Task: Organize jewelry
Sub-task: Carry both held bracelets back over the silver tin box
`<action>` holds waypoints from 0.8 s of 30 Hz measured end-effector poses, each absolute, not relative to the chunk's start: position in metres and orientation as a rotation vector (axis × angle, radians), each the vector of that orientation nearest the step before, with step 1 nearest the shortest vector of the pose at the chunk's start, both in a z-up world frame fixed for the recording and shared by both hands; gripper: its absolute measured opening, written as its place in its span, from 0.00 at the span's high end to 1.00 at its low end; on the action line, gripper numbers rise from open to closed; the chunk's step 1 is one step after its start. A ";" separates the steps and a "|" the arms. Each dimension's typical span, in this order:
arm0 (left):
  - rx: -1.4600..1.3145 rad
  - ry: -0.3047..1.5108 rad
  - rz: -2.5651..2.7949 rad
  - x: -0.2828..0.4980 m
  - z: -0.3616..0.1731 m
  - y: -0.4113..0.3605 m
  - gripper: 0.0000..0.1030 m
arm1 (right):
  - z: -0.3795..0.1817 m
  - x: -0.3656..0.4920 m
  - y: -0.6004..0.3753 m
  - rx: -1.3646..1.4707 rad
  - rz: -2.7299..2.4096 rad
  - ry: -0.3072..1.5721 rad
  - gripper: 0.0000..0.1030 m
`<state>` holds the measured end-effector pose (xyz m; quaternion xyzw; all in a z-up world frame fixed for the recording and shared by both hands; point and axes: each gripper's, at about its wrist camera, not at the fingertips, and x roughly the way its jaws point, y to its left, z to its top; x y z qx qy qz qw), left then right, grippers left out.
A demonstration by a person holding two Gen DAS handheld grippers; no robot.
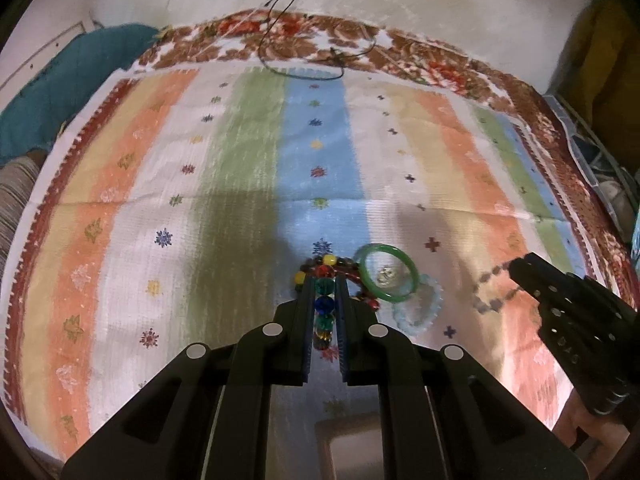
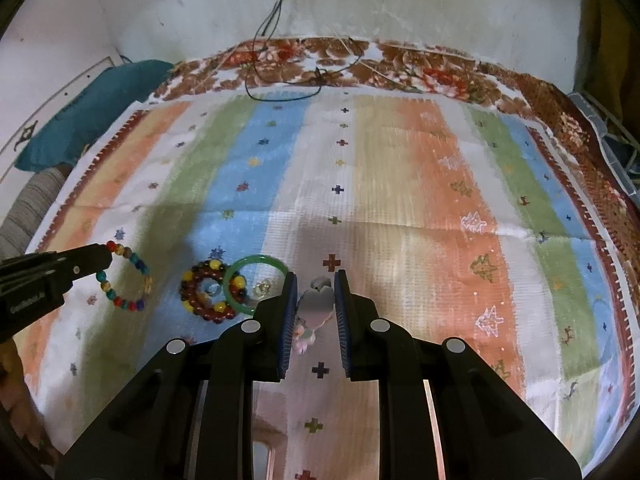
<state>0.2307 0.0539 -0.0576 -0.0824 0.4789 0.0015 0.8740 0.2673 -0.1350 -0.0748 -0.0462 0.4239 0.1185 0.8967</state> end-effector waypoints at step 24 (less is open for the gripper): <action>-0.144 0.893 -0.095 0.156 -0.015 0.028 0.91 | -0.038 0.194 -0.129 -0.106 0.361 0.794 0.81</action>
